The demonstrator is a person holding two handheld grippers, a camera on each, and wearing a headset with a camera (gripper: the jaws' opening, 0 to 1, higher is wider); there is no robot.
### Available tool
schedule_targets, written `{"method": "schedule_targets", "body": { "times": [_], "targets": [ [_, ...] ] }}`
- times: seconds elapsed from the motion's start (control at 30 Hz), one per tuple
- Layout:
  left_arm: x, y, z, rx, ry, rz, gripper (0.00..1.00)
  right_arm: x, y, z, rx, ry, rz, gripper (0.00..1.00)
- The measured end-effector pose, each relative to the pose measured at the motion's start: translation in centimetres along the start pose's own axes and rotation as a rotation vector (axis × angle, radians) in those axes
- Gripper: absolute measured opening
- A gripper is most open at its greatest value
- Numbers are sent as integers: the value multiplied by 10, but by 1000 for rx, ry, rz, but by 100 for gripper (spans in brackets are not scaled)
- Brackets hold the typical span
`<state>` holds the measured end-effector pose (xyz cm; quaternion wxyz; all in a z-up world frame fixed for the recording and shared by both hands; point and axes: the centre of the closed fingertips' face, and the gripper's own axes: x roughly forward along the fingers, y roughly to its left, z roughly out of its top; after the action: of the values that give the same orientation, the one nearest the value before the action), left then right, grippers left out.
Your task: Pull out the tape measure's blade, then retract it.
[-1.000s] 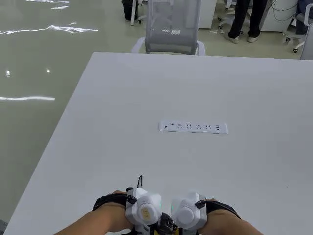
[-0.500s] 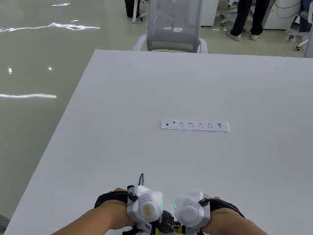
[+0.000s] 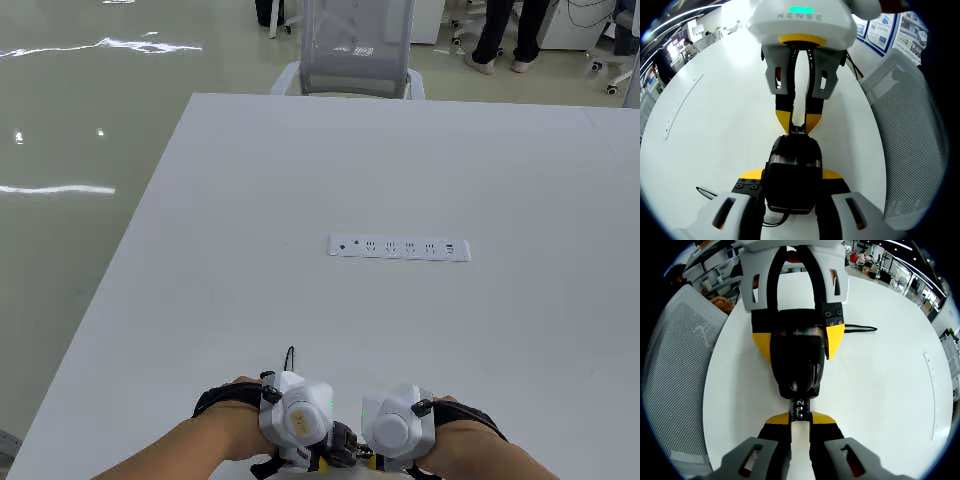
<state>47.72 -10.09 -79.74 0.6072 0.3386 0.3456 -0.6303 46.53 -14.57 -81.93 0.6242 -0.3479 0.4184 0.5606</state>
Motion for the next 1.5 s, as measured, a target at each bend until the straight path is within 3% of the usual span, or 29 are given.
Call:
{"method": "schedule_targets", "body": {
  "times": [1.5],
  "targets": [
    [1,-1,1,-5,-10,2,35,-13,-1,-29,15,31,2,11]
  ]
}}
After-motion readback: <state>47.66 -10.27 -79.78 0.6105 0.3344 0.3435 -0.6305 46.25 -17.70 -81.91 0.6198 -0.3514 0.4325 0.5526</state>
